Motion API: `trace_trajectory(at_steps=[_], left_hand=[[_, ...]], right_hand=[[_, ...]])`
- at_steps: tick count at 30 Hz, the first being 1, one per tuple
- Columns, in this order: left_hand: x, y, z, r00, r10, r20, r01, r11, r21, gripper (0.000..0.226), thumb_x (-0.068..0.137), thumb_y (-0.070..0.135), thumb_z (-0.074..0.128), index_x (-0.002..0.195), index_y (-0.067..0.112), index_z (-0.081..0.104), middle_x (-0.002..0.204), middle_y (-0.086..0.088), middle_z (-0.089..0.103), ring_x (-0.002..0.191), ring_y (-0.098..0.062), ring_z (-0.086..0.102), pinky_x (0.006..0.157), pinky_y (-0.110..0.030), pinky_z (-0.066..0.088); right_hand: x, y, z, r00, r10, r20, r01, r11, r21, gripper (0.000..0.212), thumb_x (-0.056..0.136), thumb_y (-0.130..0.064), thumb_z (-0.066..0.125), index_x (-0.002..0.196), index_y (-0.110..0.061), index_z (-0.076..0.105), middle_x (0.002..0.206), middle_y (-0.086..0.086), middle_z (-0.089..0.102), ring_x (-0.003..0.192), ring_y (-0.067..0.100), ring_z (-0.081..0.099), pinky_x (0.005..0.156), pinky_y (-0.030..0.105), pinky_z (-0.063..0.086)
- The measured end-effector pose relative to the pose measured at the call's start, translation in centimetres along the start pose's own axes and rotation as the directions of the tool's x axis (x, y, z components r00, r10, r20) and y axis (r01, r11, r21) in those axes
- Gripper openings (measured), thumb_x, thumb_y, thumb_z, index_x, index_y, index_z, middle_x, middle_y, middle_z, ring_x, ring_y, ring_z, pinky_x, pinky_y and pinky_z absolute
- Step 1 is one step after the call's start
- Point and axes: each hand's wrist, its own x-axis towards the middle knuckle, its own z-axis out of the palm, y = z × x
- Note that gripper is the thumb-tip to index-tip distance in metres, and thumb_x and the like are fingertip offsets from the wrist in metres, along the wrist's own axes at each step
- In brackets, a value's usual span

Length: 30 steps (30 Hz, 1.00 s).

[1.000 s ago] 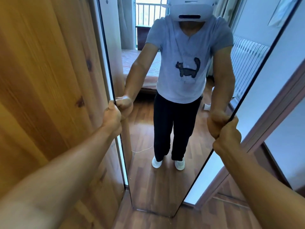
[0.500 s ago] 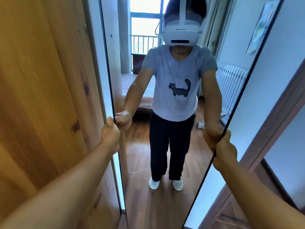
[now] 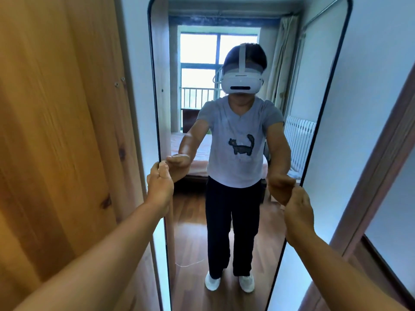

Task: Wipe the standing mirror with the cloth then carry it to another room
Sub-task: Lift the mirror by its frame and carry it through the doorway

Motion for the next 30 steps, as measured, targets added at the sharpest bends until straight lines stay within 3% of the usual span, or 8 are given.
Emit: trace_trajectory(at_steps=[4,13,30], left_hand=[[0.2,0.3,0.5,0.997,0.028,0.069,-0.025,0.999,-0.048,0.043,0.098,0.036,0.027,0.136,0.018,0.038,0.136,-0.012,0.048,0.121,-0.028,0.048,0.105,-0.042,0.037],[1.7,1.1,0.6,0.964,-0.017,0.265,0.01,0.999,0.031,0.049,0.097,0.043,0.018,0.14,0.025,0.036,0.142,-0.009,0.047,0.128,-0.027,0.043,0.11,-0.044,0.031],[1.5,1.5,0.5,0.948,-0.091,0.305,0.038,0.984,0.175,0.07,0.093,0.057,0.024,0.149,0.025,-0.001,0.155,-0.011,0.025,0.139,-0.032,0.028,0.107,-0.041,0.027]], right_hand=[[0.9,-0.6,0.2,0.996,0.003,0.09,-0.001,1.0,-0.026,0.052,0.095,-0.056,0.021,0.142,-0.034,0.021,0.145,0.005,0.037,0.127,0.032,0.039,0.102,0.046,0.033],[2.4,-1.7,0.9,0.985,0.001,0.175,0.009,0.998,-0.056,0.054,0.096,-0.05,0.022,0.144,-0.025,0.016,0.147,0.01,0.032,0.129,0.033,0.035,0.104,0.05,0.032],[1.8,-2.0,0.8,0.982,0.09,0.163,-0.074,0.992,-0.103,0.064,0.095,-0.051,0.029,0.146,-0.026,0.0,0.153,0.01,0.018,0.135,0.036,0.025,0.105,0.051,0.028]])
